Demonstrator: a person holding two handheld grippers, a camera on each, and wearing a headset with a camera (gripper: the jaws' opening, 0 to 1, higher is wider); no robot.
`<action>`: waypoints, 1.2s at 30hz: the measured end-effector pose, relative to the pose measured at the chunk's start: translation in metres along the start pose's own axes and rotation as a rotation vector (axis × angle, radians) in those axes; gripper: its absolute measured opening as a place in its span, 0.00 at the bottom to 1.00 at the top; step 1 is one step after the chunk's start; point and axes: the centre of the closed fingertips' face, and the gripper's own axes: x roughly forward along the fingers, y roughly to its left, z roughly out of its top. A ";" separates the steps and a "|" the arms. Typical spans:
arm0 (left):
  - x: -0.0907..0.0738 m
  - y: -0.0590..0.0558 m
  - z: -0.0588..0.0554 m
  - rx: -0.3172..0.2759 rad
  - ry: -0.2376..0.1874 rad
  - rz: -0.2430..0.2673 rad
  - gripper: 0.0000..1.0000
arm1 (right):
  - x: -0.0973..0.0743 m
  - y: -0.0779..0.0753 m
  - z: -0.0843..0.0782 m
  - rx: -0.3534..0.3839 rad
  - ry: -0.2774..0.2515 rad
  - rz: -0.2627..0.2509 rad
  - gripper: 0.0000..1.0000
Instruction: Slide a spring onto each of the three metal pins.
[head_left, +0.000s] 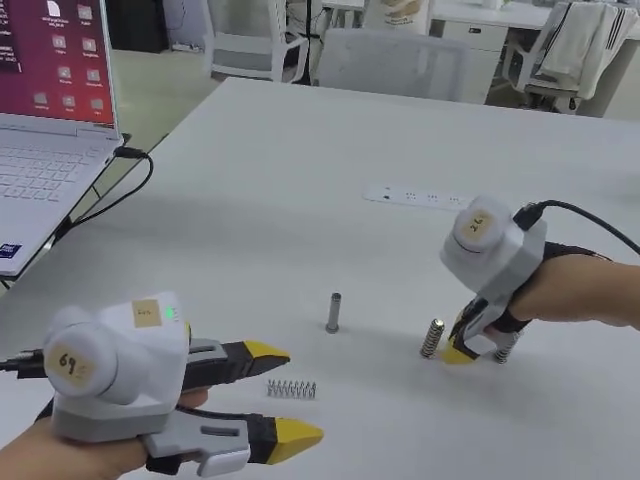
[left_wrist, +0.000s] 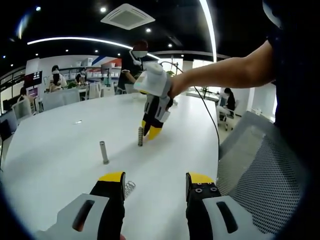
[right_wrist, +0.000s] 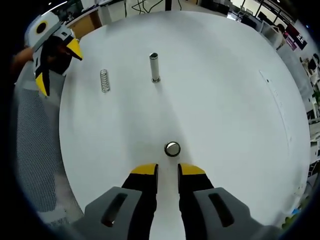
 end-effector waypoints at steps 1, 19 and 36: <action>0.000 0.000 0.000 0.000 0.000 0.000 0.43 | 0.000 0.001 -0.002 0.001 0.000 0.001 0.14; -0.002 0.000 -0.003 -0.007 0.001 0.003 0.43 | -0.003 0.038 0.002 -0.046 -0.039 0.020 0.14; -0.008 0.002 -0.004 -0.010 -0.003 0.018 0.43 | 0.008 0.082 0.032 -0.102 -0.073 0.083 0.14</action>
